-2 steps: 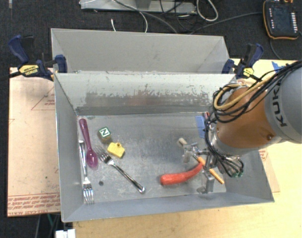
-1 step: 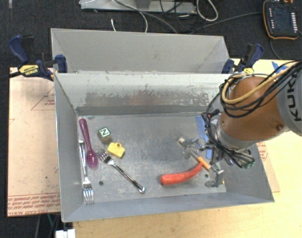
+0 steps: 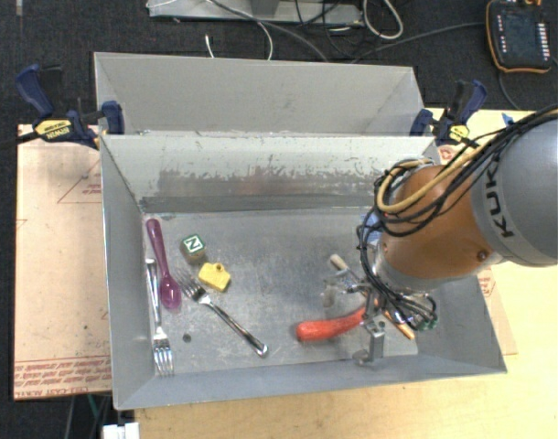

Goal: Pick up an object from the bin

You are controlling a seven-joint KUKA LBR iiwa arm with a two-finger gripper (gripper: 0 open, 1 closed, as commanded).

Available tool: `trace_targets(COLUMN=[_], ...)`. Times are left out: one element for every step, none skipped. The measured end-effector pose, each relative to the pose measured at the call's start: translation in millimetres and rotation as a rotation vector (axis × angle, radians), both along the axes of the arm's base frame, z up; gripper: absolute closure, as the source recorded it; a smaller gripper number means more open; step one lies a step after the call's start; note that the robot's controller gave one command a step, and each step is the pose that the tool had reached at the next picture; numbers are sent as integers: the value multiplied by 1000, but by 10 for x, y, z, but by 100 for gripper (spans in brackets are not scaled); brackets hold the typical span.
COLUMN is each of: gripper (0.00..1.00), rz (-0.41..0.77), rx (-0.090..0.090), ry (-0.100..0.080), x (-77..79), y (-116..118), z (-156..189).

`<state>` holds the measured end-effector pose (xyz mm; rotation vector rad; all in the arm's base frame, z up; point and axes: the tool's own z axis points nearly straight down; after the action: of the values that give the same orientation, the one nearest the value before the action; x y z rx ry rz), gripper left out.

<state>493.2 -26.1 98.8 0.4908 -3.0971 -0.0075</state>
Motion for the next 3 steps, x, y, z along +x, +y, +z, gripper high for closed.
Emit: trace_targets(gripper=[0,100,100], rz=[257,-81,-81], rx=[-5,0,0], ry=[-27,-2,-2], x=[52,-21,-21], y=[-65,-135,-135], z=[-288,-288,-286])
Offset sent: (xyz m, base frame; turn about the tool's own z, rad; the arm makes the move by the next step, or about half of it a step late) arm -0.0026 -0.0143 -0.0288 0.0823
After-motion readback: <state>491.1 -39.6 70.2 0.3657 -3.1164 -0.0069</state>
